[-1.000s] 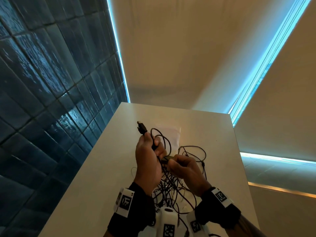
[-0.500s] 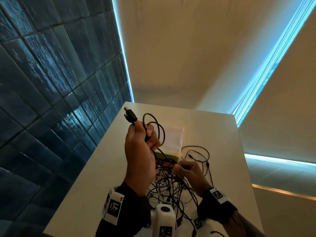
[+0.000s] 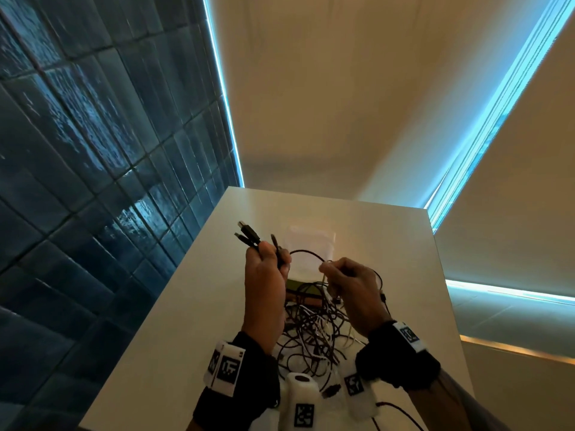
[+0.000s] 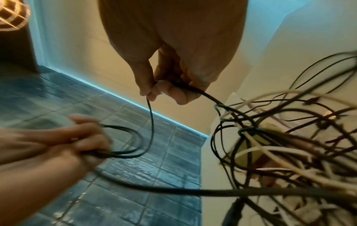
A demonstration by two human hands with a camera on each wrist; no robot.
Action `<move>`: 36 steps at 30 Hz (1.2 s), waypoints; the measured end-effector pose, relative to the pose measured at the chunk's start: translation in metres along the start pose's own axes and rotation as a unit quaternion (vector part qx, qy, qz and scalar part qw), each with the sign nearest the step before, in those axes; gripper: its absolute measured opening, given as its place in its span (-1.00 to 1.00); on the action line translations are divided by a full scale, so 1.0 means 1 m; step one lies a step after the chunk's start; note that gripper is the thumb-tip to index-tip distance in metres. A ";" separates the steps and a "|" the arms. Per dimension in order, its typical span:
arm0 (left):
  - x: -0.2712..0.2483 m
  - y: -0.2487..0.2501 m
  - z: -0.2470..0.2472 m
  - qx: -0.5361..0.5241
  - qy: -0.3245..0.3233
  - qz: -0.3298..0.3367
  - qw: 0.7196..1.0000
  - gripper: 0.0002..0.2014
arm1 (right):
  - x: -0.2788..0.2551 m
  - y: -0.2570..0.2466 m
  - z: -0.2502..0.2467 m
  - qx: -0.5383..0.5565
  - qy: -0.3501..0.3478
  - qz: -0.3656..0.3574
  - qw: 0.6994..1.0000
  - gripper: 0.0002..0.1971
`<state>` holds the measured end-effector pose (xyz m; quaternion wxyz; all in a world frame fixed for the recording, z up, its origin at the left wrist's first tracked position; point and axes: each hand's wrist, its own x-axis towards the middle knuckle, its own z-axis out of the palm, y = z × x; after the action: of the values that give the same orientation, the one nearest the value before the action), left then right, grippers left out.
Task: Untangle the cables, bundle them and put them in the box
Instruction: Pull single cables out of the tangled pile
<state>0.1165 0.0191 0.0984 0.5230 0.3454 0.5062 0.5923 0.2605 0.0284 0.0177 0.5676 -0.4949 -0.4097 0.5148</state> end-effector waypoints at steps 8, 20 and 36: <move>0.000 -0.010 0.014 0.043 -0.012 -0.058 0.997 -0.62 | -0.024 -0.026 0.025 0.055 -0.155 -0.035 0.986 -0.83; 0.002 0.019 0.005 -0.024 -0.040 0.060 0.997 -0.69 | -0.015 0.024 -0.001 -0.034 -0.139 0.001 0.990 -0.81; 0.003 0.019 -0.009 0.071 -0.023 0.084 0.994 -0.69 | 0.004 0.035 -0.007 -0.162 -0.062 -0.079 0.982 -0.71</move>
<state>0.1020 0.0208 0.1136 0.4569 0.4364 0.5038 0.5891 0.2612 0.0308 -0.0185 0.4923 -0.5137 -0.5600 0.4244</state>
